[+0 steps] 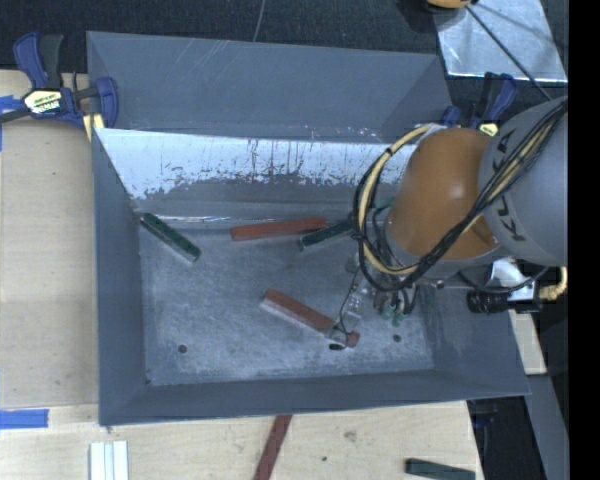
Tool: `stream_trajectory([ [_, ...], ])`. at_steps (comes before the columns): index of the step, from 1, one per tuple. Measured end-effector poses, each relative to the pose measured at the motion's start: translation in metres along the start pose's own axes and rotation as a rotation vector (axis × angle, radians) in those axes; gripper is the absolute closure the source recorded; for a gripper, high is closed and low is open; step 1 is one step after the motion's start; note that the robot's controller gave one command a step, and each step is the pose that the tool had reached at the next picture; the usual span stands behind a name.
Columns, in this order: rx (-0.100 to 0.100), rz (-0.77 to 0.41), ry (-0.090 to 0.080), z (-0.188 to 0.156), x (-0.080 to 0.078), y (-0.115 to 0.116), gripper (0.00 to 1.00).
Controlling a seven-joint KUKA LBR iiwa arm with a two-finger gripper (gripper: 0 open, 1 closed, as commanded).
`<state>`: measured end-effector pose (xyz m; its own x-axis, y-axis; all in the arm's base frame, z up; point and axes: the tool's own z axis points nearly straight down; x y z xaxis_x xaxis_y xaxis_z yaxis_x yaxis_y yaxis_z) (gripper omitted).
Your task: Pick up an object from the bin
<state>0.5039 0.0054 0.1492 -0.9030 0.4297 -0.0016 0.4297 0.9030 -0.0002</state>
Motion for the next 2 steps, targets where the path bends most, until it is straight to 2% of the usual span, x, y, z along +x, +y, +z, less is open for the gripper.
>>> stream_trajectory([
  [1,0.0,0.0,-0.001,0.0,0.0,0.0,0.0],
  [2,-0.001,0.121,-0.001,0.079,-0.003,0.027,1.0],
])
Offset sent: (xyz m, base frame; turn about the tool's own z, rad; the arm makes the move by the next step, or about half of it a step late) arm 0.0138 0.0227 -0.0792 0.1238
